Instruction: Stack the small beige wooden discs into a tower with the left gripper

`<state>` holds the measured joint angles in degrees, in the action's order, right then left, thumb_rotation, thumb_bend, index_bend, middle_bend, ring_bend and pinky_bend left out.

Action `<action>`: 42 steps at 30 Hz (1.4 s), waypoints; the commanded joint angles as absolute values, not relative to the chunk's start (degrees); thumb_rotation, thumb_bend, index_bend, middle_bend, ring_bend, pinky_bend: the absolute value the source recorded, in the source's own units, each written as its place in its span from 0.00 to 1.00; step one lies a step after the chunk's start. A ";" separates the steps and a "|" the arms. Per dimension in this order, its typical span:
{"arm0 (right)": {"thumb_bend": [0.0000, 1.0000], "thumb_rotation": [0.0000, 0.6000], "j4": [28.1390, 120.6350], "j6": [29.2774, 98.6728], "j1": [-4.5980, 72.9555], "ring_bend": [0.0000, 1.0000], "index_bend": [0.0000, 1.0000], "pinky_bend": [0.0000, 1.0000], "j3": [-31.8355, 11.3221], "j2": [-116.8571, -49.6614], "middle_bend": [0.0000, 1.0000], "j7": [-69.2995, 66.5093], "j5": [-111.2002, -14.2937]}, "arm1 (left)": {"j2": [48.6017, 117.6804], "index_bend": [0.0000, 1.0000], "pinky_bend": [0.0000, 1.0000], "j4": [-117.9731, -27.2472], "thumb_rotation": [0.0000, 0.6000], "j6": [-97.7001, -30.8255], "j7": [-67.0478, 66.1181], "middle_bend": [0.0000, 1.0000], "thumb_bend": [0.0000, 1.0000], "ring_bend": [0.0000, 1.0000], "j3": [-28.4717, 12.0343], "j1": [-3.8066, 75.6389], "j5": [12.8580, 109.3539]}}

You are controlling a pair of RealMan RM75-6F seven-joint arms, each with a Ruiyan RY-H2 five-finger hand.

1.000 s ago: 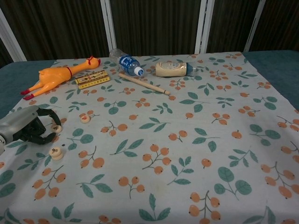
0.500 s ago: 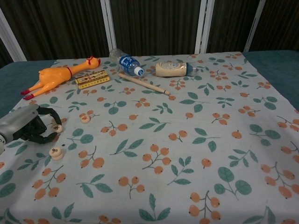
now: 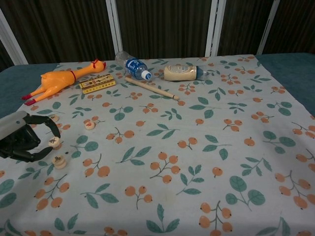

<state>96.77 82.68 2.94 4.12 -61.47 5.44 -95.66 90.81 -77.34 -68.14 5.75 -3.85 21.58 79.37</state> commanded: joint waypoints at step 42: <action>0.18 1.00 96.65 82.99 2.85 0.00 0.00 0.03 3.99 -61.23 0.00 4.84 -95.59 | 92.02 0.36 1.00 -75.43 1.00 -68.19 6.94 1.00 0.40 1.00 -2.57 20.77 81.73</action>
<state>96.65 82.98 2.85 3.99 -61.23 4.83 -95.59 92.47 -74.95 -67.78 6.52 -2.48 20.81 81.36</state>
